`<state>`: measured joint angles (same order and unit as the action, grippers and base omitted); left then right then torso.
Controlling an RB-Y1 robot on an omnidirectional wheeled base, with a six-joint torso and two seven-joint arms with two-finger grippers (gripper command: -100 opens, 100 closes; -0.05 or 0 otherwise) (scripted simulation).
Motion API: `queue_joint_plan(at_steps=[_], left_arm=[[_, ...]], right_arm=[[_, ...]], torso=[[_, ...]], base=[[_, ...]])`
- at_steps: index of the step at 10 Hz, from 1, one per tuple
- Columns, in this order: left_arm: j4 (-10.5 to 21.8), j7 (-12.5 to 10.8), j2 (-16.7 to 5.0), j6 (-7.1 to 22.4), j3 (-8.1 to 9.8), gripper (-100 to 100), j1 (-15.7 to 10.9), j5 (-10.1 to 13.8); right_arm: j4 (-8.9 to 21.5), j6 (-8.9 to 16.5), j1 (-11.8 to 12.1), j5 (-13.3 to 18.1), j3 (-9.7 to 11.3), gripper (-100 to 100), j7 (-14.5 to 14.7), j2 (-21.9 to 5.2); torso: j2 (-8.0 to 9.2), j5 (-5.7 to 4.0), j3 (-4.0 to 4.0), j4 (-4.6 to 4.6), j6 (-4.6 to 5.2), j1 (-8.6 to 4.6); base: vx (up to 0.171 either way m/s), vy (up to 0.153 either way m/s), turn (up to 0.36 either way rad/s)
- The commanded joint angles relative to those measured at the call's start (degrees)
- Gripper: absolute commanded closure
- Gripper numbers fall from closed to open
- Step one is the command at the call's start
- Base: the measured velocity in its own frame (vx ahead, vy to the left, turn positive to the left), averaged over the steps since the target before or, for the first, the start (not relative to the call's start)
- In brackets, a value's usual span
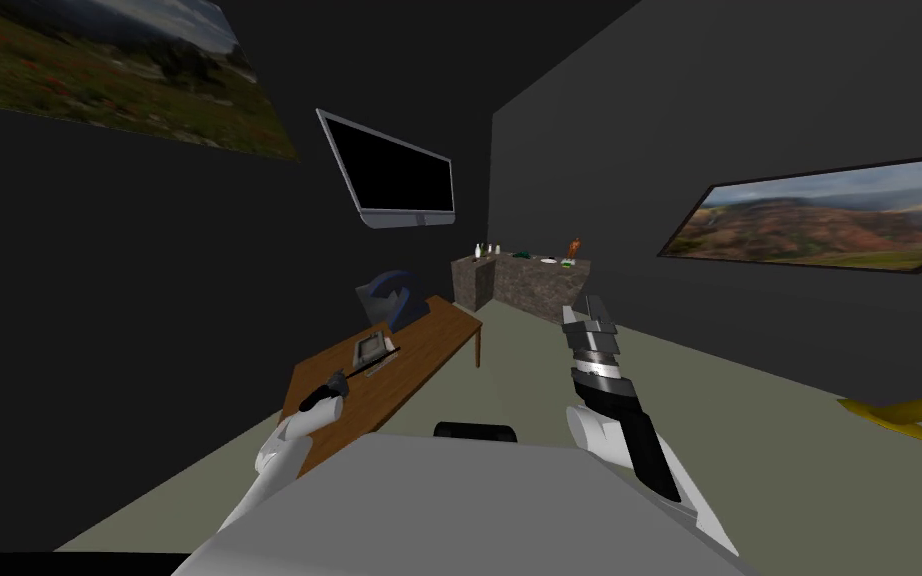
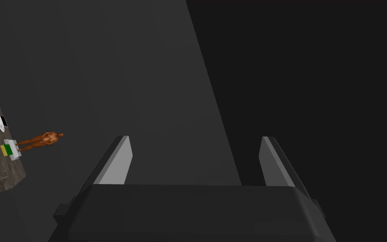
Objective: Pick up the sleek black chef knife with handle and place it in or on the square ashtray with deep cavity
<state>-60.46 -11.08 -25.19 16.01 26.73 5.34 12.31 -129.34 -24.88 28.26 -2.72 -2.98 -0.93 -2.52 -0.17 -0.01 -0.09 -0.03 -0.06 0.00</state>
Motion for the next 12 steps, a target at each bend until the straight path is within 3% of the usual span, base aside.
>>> queue_joint_plan(at_steps=[1, 6, 12], left_arm=[[1.9, -0.3, -0.4, 0.6, 0.13, -100, -0.8, 0.3], [10.4, -2.1, -2.8, 4.2, 1.09, -100, -5.7, 2.1], [18.4, -3.7, -4.6, 6.9, 1.45, -100, -10.0, 3.6]], right_arm=[[0.0, 0.0, 0.0, 0.0, 0.0, 0, 0.0, 0.0], [0.0, 0.0, 0.0, 0.0, 0.0, 0, 0.0, 0.0], [0.0, 0.0, 0.0, 0.0, 0.0, 0, 0.0, 0.0]], torso=[[0.00, 0.00, 0.00, 0.00, 0.00, 0.00], [-0.08, 0.00, -0.04, -0.02, -0.01, 0.01], [-0.11, 0.00, -0.07, -0.03, -0.04, 0.04]], base=[[0.030, -0.017, -0.080], [0.048, -0.017, -0.149], [0.057, -0.010, -0.091]])
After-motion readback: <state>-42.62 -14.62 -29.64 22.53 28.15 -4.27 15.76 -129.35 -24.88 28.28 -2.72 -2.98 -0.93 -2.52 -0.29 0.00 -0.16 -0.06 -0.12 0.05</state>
